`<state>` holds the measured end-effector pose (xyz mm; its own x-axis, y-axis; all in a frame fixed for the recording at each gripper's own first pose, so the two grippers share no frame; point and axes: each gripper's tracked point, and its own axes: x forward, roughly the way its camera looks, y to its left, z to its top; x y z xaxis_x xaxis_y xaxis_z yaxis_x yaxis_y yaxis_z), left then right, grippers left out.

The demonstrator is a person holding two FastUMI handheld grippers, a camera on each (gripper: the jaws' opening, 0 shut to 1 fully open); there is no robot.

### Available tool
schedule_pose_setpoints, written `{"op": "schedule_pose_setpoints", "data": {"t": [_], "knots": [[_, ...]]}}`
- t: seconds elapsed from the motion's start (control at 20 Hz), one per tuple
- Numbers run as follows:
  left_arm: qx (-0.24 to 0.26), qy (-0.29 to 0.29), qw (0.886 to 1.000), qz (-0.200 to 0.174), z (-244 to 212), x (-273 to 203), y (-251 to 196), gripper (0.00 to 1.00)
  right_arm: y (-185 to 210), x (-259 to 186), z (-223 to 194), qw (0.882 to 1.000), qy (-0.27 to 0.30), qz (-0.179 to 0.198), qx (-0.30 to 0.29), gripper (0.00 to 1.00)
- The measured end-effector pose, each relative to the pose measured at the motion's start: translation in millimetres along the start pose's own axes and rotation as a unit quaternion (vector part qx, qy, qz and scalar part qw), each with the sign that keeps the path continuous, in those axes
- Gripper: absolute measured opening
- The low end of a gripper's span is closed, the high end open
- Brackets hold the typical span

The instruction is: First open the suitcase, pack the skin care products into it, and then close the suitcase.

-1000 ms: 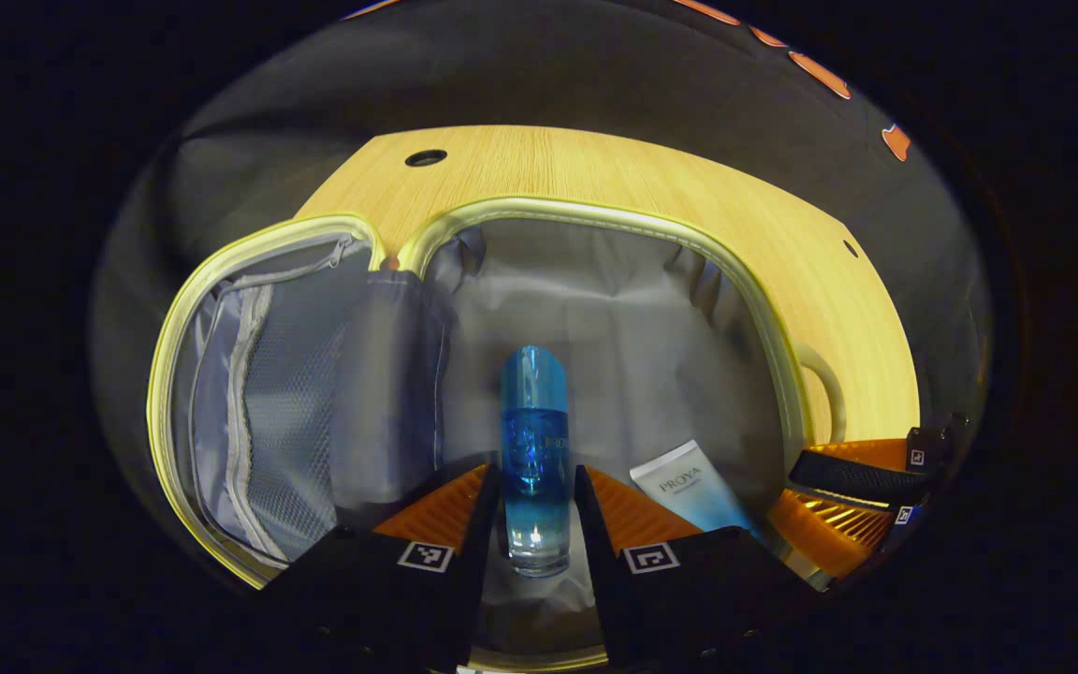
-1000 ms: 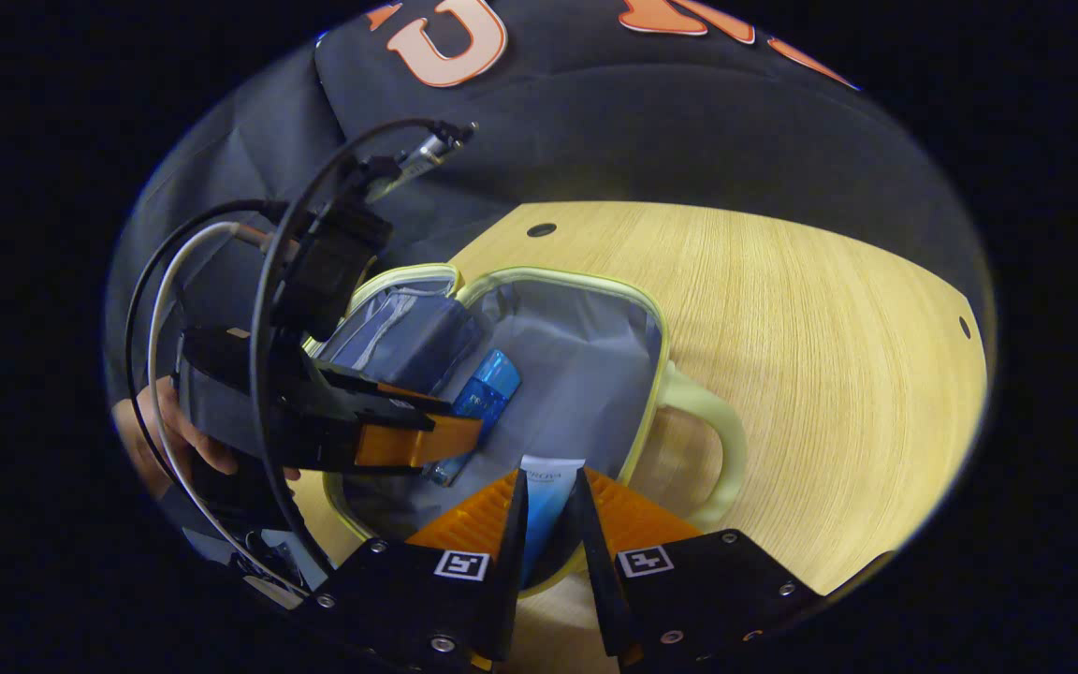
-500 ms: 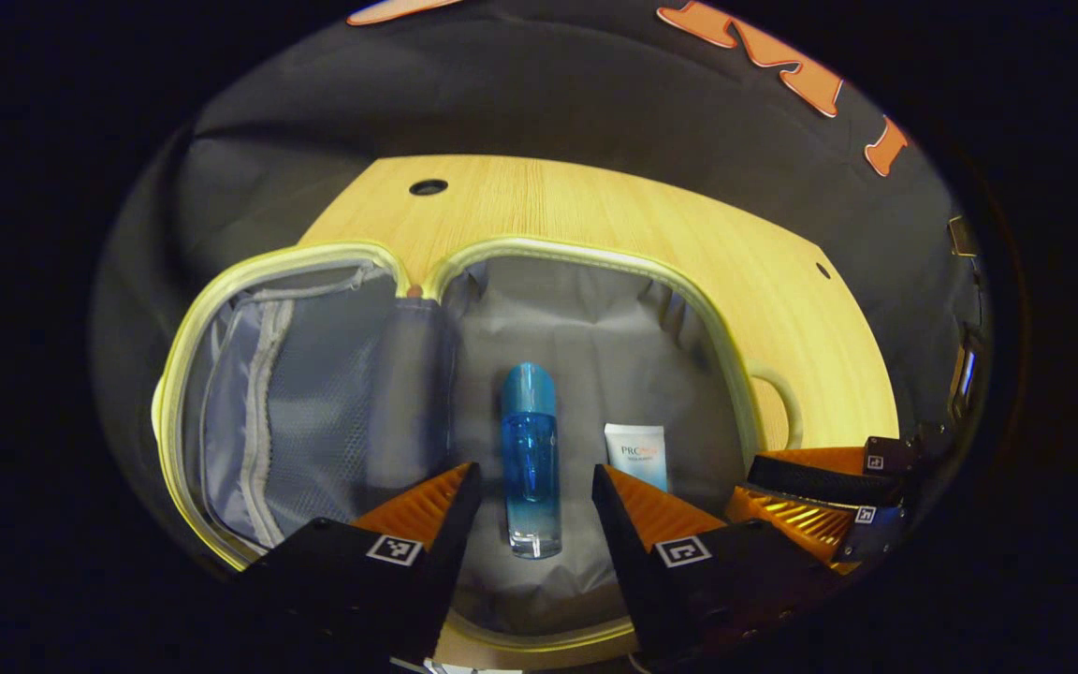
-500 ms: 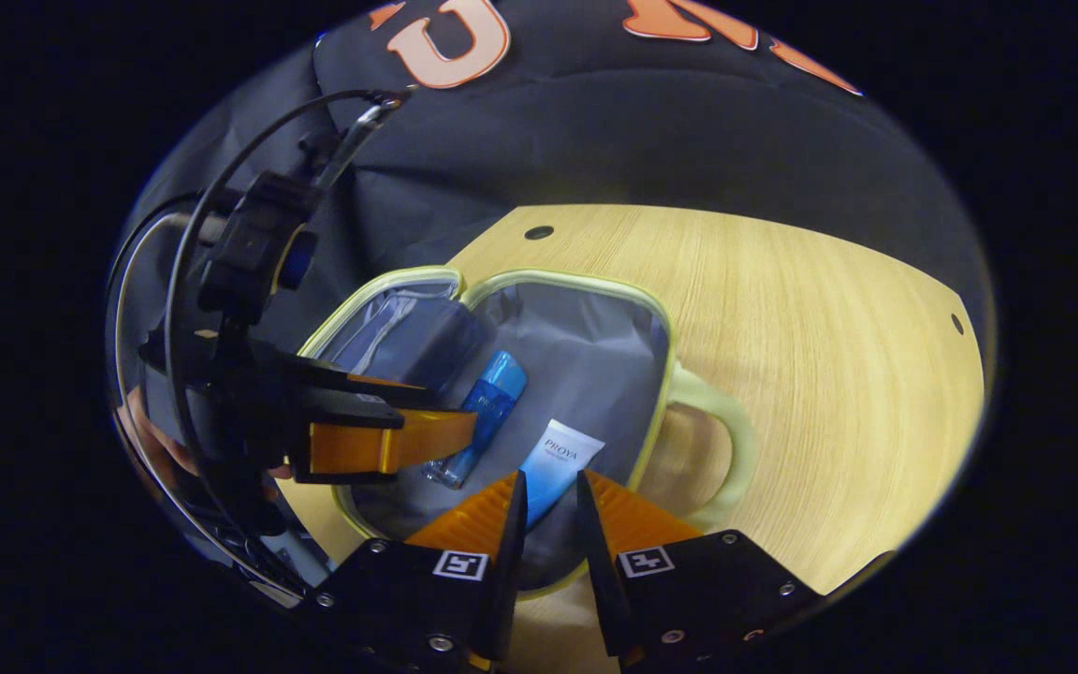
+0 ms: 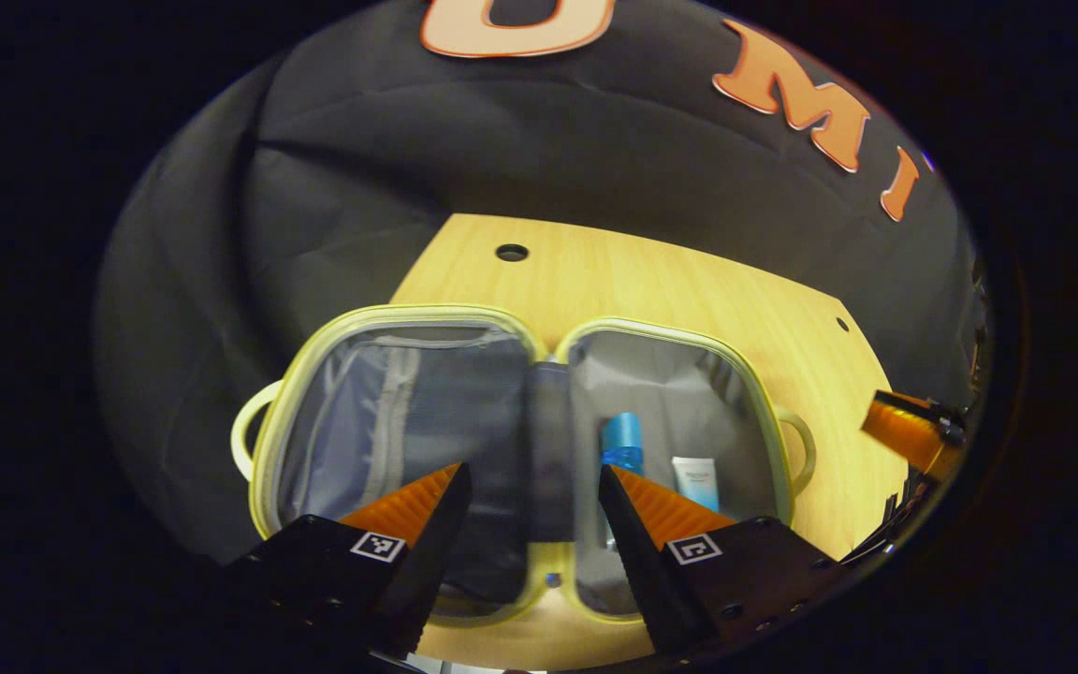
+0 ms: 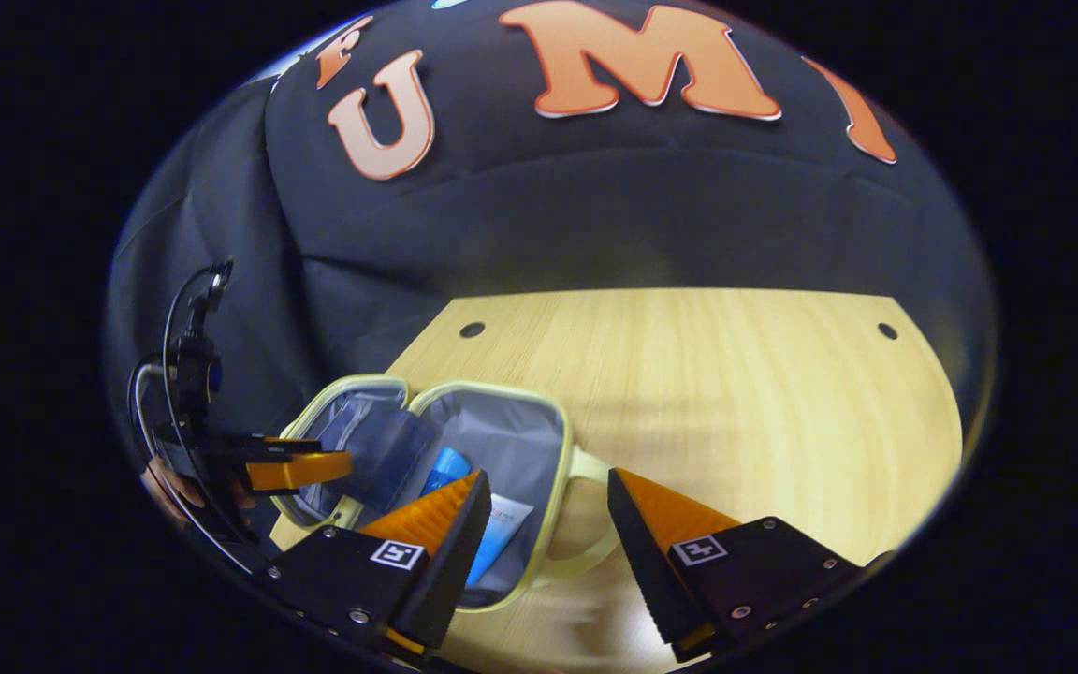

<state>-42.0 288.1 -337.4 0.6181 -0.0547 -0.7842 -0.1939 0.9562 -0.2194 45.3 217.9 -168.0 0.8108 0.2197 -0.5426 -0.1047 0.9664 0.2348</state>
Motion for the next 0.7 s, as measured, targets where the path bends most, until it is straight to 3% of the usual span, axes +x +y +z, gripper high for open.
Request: {"op": "schedule_pose_setpoints", "data": {"t": [0.5, 0.55, 0.7], "knots": [[-0.098, -0.027, 0.993, 0.063, 0, -18, 151, 0.88, -16, -55, 56, 0.995, -0.067, -0.064, -0.032, 0.87], [-0.108, -0.028, 0.992, 0.066, -3, -19, 162, 0.92, -16, -59, 61, 0.995, -0.072, -0.068, -0.031, 0.87], [-0.154, -0.033, 0.985, 0.067, -6, -19, 196, 0.88, -17, -68, 73, 0.993, -0.081, -0.078, -0.030, 0.88]]}}
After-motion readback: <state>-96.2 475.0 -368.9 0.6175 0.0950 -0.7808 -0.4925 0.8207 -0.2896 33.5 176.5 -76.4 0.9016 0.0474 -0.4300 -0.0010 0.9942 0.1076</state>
